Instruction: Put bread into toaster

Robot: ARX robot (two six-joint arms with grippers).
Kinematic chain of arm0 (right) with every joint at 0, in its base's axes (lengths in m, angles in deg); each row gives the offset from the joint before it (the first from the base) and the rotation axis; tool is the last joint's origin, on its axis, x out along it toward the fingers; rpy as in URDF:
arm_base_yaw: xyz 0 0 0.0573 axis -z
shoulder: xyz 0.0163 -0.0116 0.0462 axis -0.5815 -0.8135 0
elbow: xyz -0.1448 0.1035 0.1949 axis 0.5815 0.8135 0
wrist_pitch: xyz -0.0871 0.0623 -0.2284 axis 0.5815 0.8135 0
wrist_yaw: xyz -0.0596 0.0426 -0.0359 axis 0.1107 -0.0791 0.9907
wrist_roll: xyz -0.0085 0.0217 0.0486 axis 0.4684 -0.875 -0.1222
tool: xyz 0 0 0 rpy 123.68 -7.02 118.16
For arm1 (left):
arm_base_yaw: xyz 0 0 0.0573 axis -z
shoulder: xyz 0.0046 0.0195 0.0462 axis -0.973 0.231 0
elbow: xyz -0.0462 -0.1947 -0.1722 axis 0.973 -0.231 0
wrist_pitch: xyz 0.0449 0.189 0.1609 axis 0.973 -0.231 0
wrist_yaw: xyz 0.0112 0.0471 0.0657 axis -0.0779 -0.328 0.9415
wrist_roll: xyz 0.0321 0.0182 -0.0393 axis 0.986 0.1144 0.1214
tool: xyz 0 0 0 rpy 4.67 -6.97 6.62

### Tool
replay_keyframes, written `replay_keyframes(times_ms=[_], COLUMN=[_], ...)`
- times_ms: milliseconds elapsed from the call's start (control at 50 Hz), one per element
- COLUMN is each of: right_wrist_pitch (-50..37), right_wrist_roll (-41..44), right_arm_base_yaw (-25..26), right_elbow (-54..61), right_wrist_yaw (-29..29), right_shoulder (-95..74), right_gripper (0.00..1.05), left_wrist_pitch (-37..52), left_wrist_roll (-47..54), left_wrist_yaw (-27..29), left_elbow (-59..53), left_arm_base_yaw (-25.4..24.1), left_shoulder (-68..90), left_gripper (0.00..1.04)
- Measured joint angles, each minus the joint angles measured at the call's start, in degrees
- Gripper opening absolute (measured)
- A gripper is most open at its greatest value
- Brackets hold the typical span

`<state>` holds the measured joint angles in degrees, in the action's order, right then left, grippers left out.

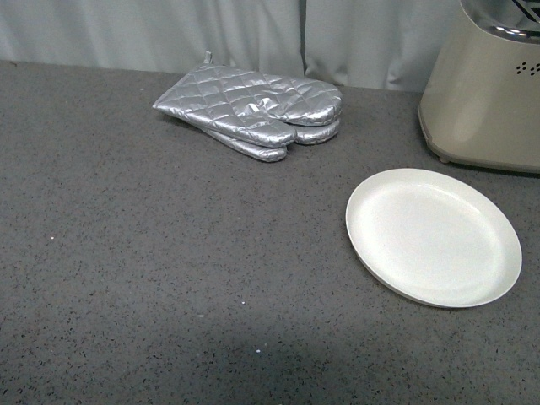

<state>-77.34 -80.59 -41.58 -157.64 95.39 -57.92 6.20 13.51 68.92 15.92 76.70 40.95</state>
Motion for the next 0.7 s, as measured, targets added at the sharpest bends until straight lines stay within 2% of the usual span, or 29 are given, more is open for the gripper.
replay_keyframes(times_ms=[140, 260, 280, 300, 320, 380, 460, 520, 600, 699], right_wrist_pitch=[-1.6, -6.8, -9.4, -11.3, -14.3, -19.7, -23.8, -24.7, -23.0, -16.5], right_wrist_roll=[1.8, 4.6, 6.1, 7.8, 11.1, 15.7, 18.6, 19.6, 20.2, 20.5], right_arm_base_yaw=[0.1, 0.4, 1.4, 2.2, 3.6, 5.6, 6.3, 6.0, 6.0, 6.0], right_elbow=[1.6, 6.8, 9.4, 11.6, 15.3, 25.0, 37.6, 46.4, 57.6, 67.7], right_wrist_yaw=[0.0, -1.3, -6.0, -14.8, -27.1, -48.3, -64.7, -69.0, -69.2, -69.3], right_shoulder=[2.0, 5.8, 7.7, 9.3, 12.1, 18.9, 27.8, 34.1, 43.6, 58.6], right_gripper=[0.95, 0.95, 0.92, 0.89, 0.84, 0.71, 0.55, 0.43, 0.25, 0.04], left_wrist_pitch=[0.0, 0.0, 0.0, 0.0, 0.0, 0.0, 0.0, 0.0, 0.0, 0.0], left_wrist_roll=[0.0, 0.0, 0.0, 0.0, 0.0, 0.0, 0.0, 0.0, 0.0, 0.0], left_wrist_yaw=[0.0, 0.0, 0.0, -0.1, 0.0, 0.1, 0.0, -0.1, 0.1, 0.0], left_elbow=[0.0, 0.0, 0.0, 0.0, 0.0, 0.0, 0.0, 0.0, 0.0, 0.0], left_arm_base_yaw=[0.0, 0.0, 0.0, 0.0, 0.0, 0.0, 0.0, 0.0, 0.0, 0.0], left_shoulder=[0.0, 0.0, 0.0, 0.0, 0.0, 0.0, 0.0, 0.0, 0.0, 0.0], left_gripper=[0.98, 0.98, 0.98, 0.98, 0.98, 0.98, 0.98, 0.98, 0.98, 0.98])
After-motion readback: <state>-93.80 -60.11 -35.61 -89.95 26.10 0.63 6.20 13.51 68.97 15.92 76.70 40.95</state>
